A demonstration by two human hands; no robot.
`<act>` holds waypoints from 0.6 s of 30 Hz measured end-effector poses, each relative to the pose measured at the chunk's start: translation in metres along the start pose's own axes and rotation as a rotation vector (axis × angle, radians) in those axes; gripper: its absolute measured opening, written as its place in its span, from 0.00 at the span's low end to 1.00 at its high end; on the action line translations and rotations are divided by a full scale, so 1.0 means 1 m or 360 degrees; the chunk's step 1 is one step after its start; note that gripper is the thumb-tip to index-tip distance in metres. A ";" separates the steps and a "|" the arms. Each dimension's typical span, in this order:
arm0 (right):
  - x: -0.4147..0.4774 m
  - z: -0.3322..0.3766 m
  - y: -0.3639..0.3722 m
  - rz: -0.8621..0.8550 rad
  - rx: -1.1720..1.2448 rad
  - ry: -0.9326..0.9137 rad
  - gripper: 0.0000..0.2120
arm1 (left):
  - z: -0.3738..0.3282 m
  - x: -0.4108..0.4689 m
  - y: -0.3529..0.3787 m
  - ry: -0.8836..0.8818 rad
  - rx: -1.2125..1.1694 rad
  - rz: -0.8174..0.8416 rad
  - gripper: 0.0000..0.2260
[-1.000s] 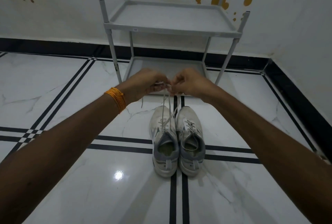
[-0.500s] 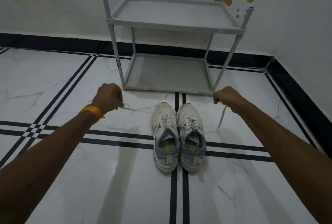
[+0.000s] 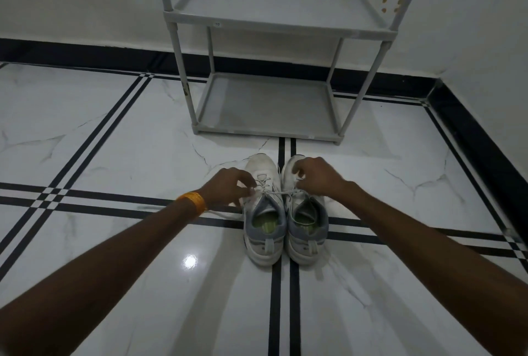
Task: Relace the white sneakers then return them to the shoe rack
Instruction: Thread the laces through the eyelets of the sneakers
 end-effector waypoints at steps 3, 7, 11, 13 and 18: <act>-0.002 0.029 0.015 0.0169 0.0319 -0.0202 0.12 | -0.008 0.001 0.016 0.0003 -0.0090 0.0012 0.06; -0.002 0.035 0.027 0.0015 0.0330 -0.0242 0.03 | -0.002 0.000 0.021 -0.0027 -0.0195 0.0057 0.04; -0.001 0.025 0.020 -0.0040 0.0444 -0.0222 0.05 | 0.004 0.001 0.016 -0.0007 -0.0147 -0.0030 0.02; -0.003 0.023 0.020 0.0035 0.0484 -0.0311 0.04 | 0.004 0.002 0.014 0.0054 0.0013 -0.0091 0.03; -0.006 0.015 0.024 0.0015 0.0457 -0.0320 0.04 | -0.001 0.000 0.010 0.0306 0.0397 -0.0268 0.01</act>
Point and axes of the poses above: each hand's wrist, its own x-axis towards the middle knuckle, its own y-axis out of the palm, z = x × y, the point moved 2 cm from there along x, towards the middle knuckle, and after that the axes turned 11 degrees about -y, right-handed, at the moved point
